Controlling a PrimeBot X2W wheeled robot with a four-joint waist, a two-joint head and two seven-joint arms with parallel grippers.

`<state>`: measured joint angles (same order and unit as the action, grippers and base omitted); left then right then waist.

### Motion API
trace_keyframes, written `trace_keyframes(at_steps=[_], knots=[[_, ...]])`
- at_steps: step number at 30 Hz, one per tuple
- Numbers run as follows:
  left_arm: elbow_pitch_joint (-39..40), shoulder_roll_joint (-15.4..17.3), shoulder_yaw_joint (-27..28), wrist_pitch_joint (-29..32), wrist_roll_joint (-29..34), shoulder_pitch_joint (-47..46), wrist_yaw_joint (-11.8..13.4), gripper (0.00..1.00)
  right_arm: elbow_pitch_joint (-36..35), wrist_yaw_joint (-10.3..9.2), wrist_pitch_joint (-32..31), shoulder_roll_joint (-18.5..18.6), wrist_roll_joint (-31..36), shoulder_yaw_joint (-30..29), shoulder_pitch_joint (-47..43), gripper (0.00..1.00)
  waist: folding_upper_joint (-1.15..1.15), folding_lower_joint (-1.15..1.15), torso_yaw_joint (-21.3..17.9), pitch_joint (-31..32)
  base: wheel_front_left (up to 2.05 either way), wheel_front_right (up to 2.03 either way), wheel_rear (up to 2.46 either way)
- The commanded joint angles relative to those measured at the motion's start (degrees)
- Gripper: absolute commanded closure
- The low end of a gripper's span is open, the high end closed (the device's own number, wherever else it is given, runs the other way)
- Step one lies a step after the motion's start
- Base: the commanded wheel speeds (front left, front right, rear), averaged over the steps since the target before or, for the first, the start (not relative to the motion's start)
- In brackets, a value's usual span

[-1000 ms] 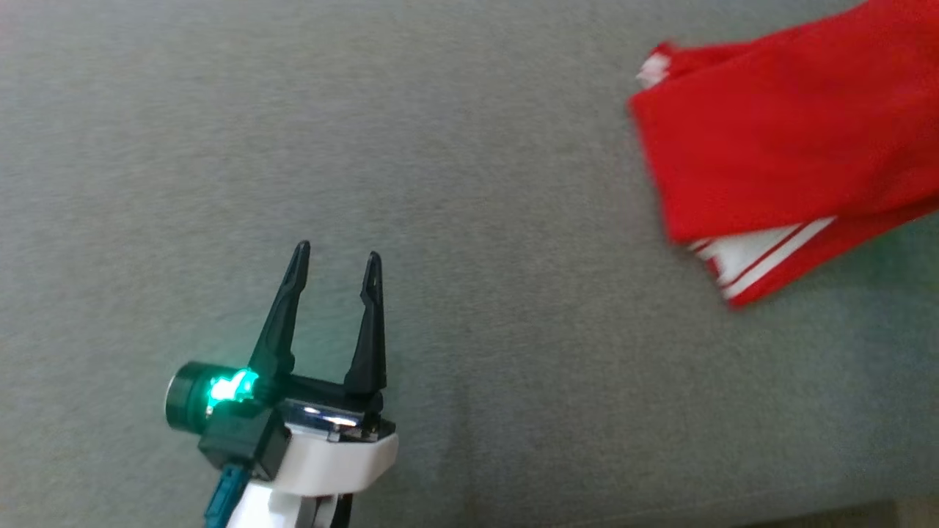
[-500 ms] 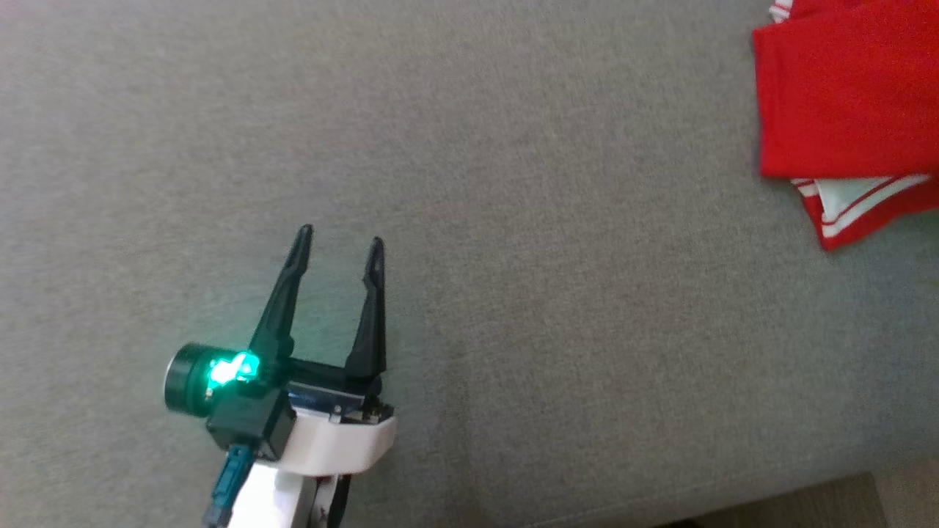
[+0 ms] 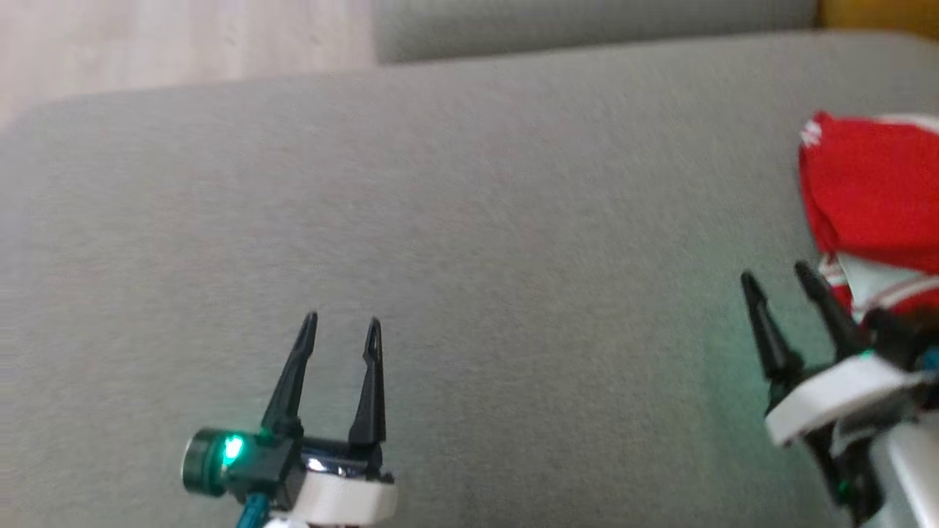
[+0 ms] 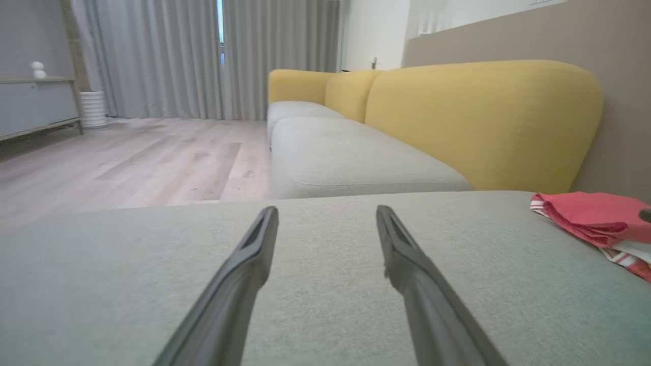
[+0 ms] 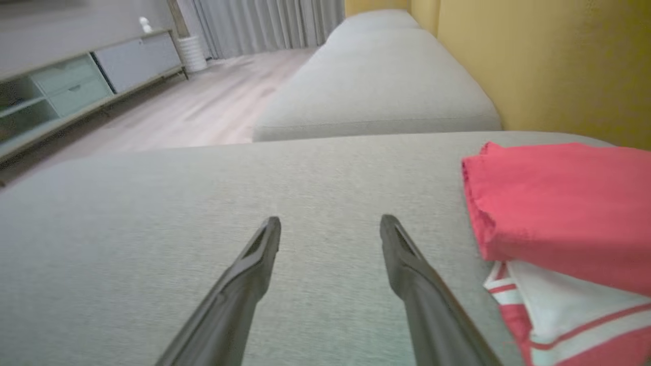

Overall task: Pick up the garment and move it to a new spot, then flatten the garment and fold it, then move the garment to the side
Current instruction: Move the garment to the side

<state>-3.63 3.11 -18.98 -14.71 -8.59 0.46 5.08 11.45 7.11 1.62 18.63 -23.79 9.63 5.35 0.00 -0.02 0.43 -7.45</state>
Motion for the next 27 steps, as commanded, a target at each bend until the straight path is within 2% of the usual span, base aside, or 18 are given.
trace_keyframes(at_steps=[1, 6, 8, 13, 21, 27], knots=[[1.4, -0.2, 1.6, -0.3, -0.3, -0.2, 0.2, 0.0, -1.3, 0.37, 2.4, 0.4, 1.1, 0.6, -0.1, 0.0, 0.0, 0.02, 4.6, 5.0, 0.0, 0.0, 0.0], [2.8, -0.2, 3.5, -0.3, -0.6, 2.7, 0.1, 0.0, 0.8, 0.37, 11.9, -4.0, 5.8, -1.0, -4.6, 0.0, 0.0, 0.02, 7.5, 8.1, 0.0, 0.0, 0.0], [3.9, -0.2, 4.3, -0.3, -0.6, 3.9, 0.0, 0.0, 0.5, 0.37, 13.1, -6.4, 7.9, -3.3, -6.6, 0.0, 0.0, 0.02, 8.3, 9.0, 0.0, 0.0, 0.0], [5.2, -0.2, 6.1, -0.3, -0.2, 6.7, -0.6, 0.0, -7.7, 0.37, 13.3, -12.8, 11.7, -10.0, -13.3, 0.0, 0.0, 0.02, 9.3, 10.8, 0.0, 0.0, 0.0], [5.8, -0.2, 8.0, -0.3, 0.1, 9.7, -3.6, 0.0, -11.3, 0.37, 13.4, -14.9, 15.1, -10.8, -20.8, 0.0, 0.0, 0.02, 8.6, 11.9, 0.0, 0.0, 0.0], [5.7, -0.2, 8.3, -0.3, 0.4, 10.1, -4.2, 0.0, -11.7, 0.37, 13.4, -15.3, 15.3, -10.6, -21.4, 0.0, 0.0, 0.02, 7.8, 12.0, 0.0, 0.0, 0.0]])
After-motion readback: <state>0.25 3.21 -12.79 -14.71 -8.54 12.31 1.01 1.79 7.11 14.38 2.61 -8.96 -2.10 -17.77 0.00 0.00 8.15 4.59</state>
